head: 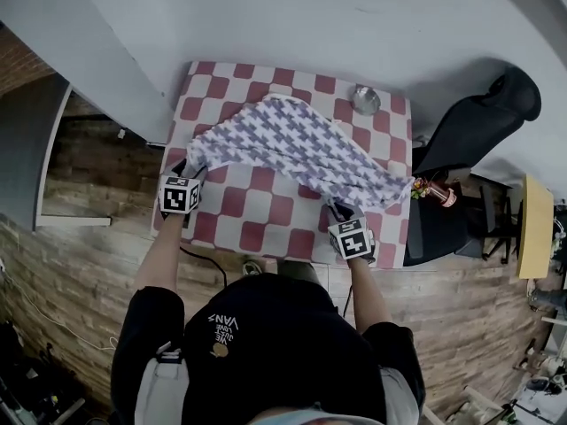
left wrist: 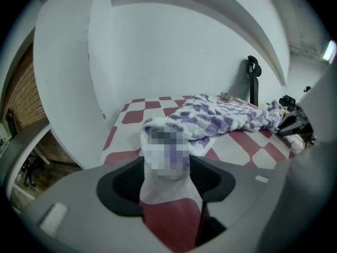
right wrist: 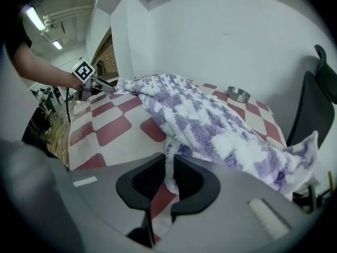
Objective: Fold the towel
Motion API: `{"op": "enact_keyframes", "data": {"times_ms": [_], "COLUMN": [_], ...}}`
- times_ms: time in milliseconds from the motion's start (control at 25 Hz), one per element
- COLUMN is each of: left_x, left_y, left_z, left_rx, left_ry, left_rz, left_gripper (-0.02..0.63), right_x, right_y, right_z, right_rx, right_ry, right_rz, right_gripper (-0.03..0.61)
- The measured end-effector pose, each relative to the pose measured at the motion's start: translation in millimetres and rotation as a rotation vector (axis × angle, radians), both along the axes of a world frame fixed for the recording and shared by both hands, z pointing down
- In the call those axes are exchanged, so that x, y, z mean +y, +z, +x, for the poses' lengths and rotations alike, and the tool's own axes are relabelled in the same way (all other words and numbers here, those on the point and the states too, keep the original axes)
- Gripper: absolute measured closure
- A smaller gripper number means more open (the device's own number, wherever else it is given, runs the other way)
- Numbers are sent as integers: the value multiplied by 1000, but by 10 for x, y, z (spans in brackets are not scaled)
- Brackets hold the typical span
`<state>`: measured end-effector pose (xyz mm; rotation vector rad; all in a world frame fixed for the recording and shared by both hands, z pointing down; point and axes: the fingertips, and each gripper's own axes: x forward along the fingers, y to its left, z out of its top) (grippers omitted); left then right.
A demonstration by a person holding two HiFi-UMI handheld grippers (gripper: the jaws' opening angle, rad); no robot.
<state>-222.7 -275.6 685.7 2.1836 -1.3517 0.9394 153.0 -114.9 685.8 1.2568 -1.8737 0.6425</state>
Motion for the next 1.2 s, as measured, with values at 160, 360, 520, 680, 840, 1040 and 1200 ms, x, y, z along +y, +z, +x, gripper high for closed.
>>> {"op": "enact_keyframes", "data": {"times_ms": [160, 360, 520, 680, 840, 1040, 1200], "left_x": [-46, -109, -130, -147, -141, -29, -135], "left_y": [23, 36, 54, 53, 60, 59, -140], "left_z": [-41, -65, -36, -37, -22, 203, 147], "left_rx": [-1, -12, -25, -31, -40, -40, -88], "left_ry": [-15, -18, -3, 13, 27, 125, 149], "left_rz": [-16, -19, -15, -4, 6, -6, 41], "left_gripper": [367, 367, 367, 367, 370, 577, 595], "right_x": [49, 187, 432, 758, 1042, 1231, 1238], "right_y": [-325, -965, -1421, -1623, -1653, -1686, -1695], "right_z": [44, 494, 1025, 1425, 1604, 1608, 1530], "right_rx": [-41, -112, -133, -89, -77, -84, -89], "right_ry": [-10, 84, 230, 332, 405, 450, 456], "right_rz": [57, 168, 263, 291, 286, 295, 305], "right_gripper": [532, 534, 534, 534, 534, 534, 534]}}
